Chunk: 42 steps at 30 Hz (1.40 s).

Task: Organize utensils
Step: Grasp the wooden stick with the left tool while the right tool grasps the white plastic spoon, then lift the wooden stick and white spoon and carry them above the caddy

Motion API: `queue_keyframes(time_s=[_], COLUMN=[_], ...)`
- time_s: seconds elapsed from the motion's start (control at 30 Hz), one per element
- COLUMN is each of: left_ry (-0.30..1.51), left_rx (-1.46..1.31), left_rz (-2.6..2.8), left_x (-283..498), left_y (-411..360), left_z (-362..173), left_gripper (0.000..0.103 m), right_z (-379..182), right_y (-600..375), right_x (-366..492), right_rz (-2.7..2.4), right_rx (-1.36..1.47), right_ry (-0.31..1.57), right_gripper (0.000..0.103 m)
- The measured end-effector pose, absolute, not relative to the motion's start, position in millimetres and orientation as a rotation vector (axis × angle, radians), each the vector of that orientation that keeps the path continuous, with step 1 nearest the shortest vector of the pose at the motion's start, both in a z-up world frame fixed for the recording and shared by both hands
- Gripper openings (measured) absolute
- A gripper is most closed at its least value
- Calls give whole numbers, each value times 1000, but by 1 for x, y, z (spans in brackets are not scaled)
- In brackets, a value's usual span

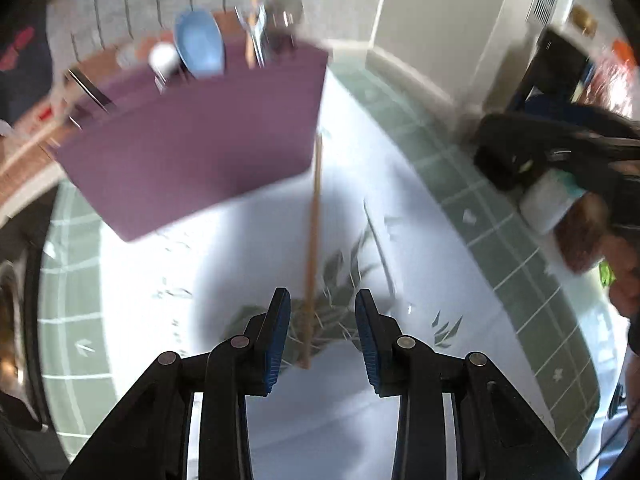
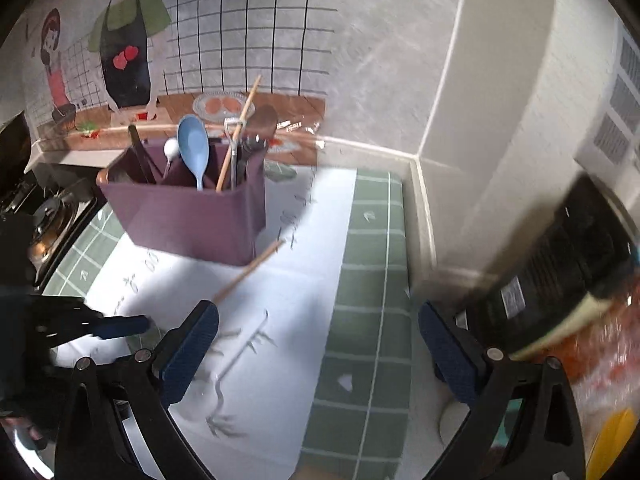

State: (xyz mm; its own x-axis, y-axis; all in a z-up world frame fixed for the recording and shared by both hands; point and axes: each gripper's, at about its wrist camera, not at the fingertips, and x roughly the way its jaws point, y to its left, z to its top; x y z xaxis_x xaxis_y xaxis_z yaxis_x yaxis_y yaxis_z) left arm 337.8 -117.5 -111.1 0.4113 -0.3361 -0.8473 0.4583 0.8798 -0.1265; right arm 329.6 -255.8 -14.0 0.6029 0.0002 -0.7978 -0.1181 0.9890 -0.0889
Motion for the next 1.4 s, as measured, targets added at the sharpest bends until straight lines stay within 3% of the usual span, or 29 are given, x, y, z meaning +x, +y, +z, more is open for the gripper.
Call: queue_keyframes(time_s=[0.2, 0.33, 0.53, 0.7, 0.87, 1.03, 1.1, 1.17, 1.2, 1.4], left_ry=[1079, 1081, 1086, 1100, 1151, 1225, 1229, 1210, 1200, 1205], left_rx=[107, 119, 126, 151, 133, 87, 74, 72, 73, 72], left_rz=[-468, -438, -419, -381, -337, -339, -349, -350, -342, -359], left_x=[347, 350, 336, 298, 261, 234, 232, 236, 241, 283], left_y=[-125, -123, -107, -75, -43, -28, -27, -26, -26, -41], left_z=[-126, -128, -128, -123, -119, -122, -117, -110, -106, -93], left_gripper=[32, 5, 5, 5, 5, 7, 8, 9, 10, 19], right_z=[-31, -42, -52, -68, -96, -114, -115, -114, -113, -106], right_y=[-264, -265, -255, -236, -216, -195, -183, -175, -175, -178], right_x=[313, 315, 320, 327, 344, 359, 360, 358, 356, 328], right_rz=[43, 38, 117, 178, 202, 168, 152, 153, 170, 248], right_rx=[-119, -106, -51, -52, 10, -21, -79, -125, -124, -93], right_ry=[973, 1007, 1051, 1109, 1203, 1226, 1208, 1200, 1202, 1215], right_gripper=[100, 100, 99, 92, 71, 61, 47, 21, 13, 8])
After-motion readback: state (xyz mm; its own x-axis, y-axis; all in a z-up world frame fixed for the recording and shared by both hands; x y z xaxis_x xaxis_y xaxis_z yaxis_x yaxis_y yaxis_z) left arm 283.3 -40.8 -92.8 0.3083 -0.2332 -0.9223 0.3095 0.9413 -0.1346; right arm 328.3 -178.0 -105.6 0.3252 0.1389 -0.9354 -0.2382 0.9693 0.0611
